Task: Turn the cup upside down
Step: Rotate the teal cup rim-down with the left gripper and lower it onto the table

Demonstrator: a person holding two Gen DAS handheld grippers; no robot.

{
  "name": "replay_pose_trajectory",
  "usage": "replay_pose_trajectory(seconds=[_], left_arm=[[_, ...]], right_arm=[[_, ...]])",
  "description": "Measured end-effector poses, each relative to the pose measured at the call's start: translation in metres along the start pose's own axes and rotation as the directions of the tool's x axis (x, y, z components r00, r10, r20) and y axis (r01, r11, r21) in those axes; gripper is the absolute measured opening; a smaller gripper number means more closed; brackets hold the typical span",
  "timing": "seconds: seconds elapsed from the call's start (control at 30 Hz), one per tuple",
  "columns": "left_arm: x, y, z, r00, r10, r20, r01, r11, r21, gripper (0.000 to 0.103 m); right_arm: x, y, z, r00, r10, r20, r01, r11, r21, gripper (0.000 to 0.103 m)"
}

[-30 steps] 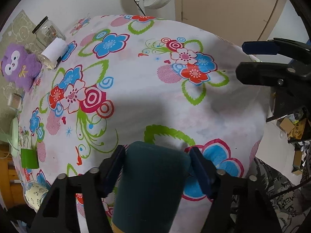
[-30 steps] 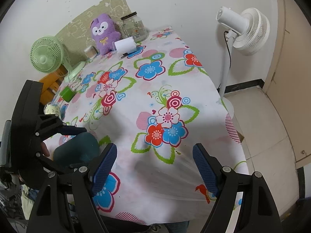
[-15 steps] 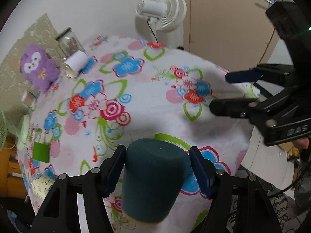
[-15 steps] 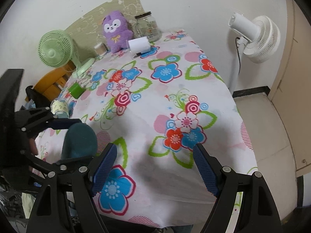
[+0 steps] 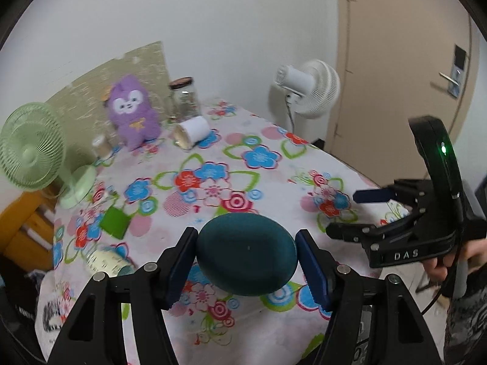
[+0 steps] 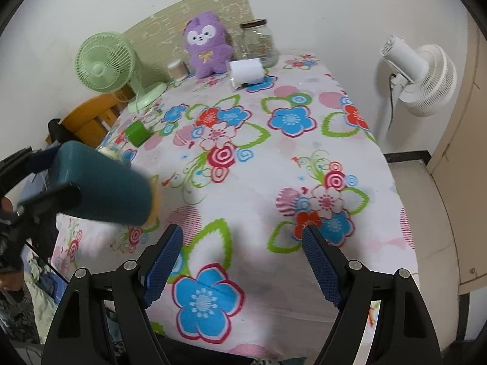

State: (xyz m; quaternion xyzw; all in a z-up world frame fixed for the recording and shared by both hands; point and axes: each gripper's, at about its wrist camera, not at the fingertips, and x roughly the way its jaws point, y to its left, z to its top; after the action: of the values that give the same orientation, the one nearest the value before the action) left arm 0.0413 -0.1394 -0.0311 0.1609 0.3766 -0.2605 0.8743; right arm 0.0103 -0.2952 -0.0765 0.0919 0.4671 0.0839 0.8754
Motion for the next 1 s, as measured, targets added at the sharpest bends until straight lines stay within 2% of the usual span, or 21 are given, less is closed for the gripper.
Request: replay_pose_trajectory(seconds=[0.47,0.77,0.83,0.9,1.0], left_arm=[[-0.020,0.035,-0.041,0.998,0.053,0.023,-0.049,0.987,-0.153,0.068],[0.008,0.049,-0.067,0.998,0.066,-0.026,-0.070,0.962,-0.265,0.067],[0.021,0.050,-0.073,0.997,0.062,-0.051,-0.073,0.959,-0.272,0.068],[0.026,0.049,-0.078,0.994,0.090,-0.057,-0.102,0.955,-0.278,0.067],[0.028,0.047,-0.081,0.994,0.090,-0.057,-0.103,0.955,-0.277,0.068]], right_arm=[[0.021,0.069,-0.002,0.998,0.037,-0.045,-0.044,0.985,-0.166,0.082],[0.031,0.086,-0.007,0.998,0.015,-0.061,-0.027,0.977,-0.212,0.082],[0.033,0.089,-0.008,0.998,0.014,-0.064,-0.027,0.975,-0.219,0.082],[0.034,0.092,-0.009,0.998,0.012,-0.065,-0.027,0.974,-0.227,0.082],[0.035,0.094,-0.010,0.998,0.007,-0.066,-0.023,0.971,-0.236,0.082]])
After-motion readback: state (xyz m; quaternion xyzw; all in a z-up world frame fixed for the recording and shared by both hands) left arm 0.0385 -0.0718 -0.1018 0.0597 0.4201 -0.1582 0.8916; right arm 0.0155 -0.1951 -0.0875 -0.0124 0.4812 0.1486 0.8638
